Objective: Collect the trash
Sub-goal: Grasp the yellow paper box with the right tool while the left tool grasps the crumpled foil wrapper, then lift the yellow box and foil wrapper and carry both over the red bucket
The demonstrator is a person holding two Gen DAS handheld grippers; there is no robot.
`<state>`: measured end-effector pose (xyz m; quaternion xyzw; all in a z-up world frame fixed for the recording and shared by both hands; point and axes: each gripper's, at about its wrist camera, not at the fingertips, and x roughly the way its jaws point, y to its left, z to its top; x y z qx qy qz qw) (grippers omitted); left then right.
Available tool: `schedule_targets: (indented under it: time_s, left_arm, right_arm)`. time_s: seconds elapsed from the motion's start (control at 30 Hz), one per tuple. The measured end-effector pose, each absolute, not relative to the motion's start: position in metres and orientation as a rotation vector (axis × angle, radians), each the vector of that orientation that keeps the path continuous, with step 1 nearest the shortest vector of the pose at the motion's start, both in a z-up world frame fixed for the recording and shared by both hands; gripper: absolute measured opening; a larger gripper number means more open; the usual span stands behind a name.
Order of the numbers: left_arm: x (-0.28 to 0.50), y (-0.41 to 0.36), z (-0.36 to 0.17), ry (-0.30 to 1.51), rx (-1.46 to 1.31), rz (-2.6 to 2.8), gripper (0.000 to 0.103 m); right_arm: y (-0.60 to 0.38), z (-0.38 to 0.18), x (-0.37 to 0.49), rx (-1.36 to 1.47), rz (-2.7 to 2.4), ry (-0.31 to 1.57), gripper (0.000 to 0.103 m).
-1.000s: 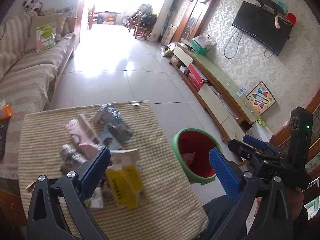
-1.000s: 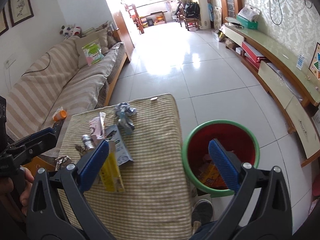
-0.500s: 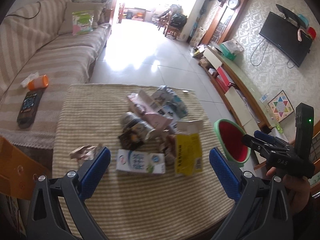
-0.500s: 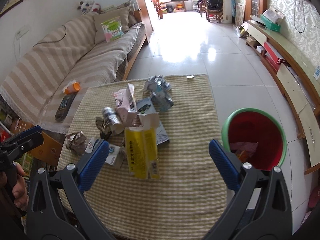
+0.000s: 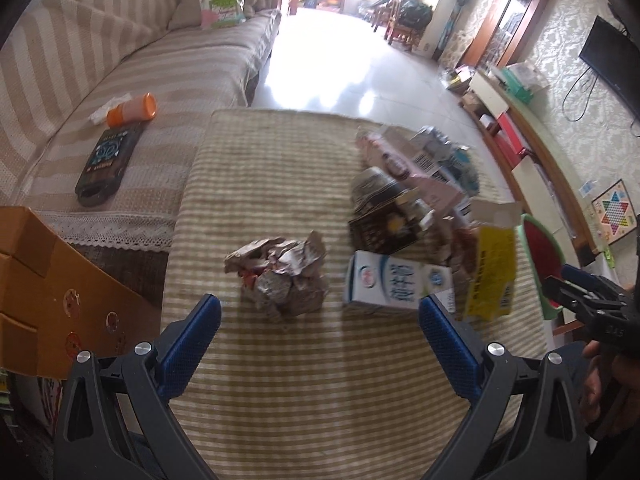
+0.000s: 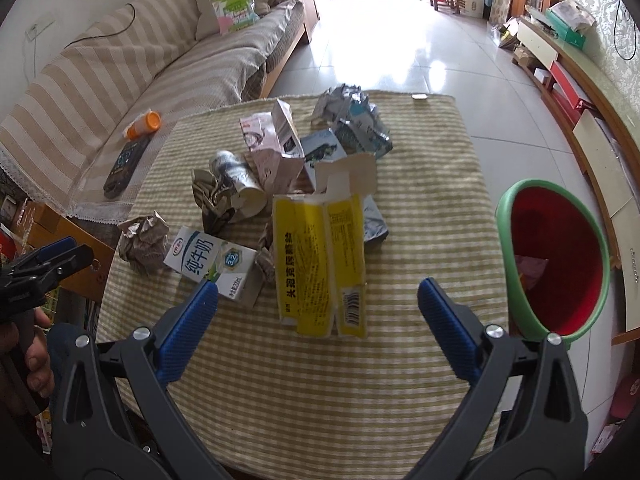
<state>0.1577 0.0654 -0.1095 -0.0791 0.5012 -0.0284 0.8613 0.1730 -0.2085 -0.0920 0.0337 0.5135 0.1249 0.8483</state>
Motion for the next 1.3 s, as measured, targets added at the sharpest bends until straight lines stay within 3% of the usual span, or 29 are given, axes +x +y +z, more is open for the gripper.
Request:
schedule_targets:
  time_s: [0.6, 0.67, 0.8, 0.87, 0.97, 1.07, 1.3]
  left_arm:
    - [0.205, 0.083, -0.173, 1.171, -0.194, 0.032, 0.094]
    - [0.209, 0.083, -0.177, 1.177, -0.198, 0.030, 0.090]
    - [0.212, 0.083, -0.184, 1.190, -0.215, 0.034, 0.080]
    - [0.213, 0.083, -0.188, 1.202, -0.219, 0.033, 0.067]
    - [0.214, 0.084, -0.192, 1.209, -0.234, 0.016, 0.057]
    - [0.214, 0.082, -0.192, 1.209, -0.244, -0.007, 0.047]
    - [0.206, 0.080, -0.183, 1.185, -0.257, -0.018, 0.042]
  right_arm:
    - [-0.211, -0.155, 0.212, 0.159, 0.251, 1.203, 0.098]
    - [-0.207, -0.156, 0.215, 0.155, 0.266, 1.203, 0.098]
    - [-0.203, -0.159, 0.218, 0.146, 0.284, 1.206, 0.080]
    - [-0.203, -0.161, 0.219, 0.157, 0.291, 1.216, 0.069]
    - [-0.204, -0.162, 0.219, 0.166, 0.296, 1.225, 0.049]
    - [-0.204, -0.161, 0.217, 0.168, 0.300, 1.221, 0.047]
    - [-0.208, -0.153, 0.213, 0.178, 0.307, 1.214, 0.042]
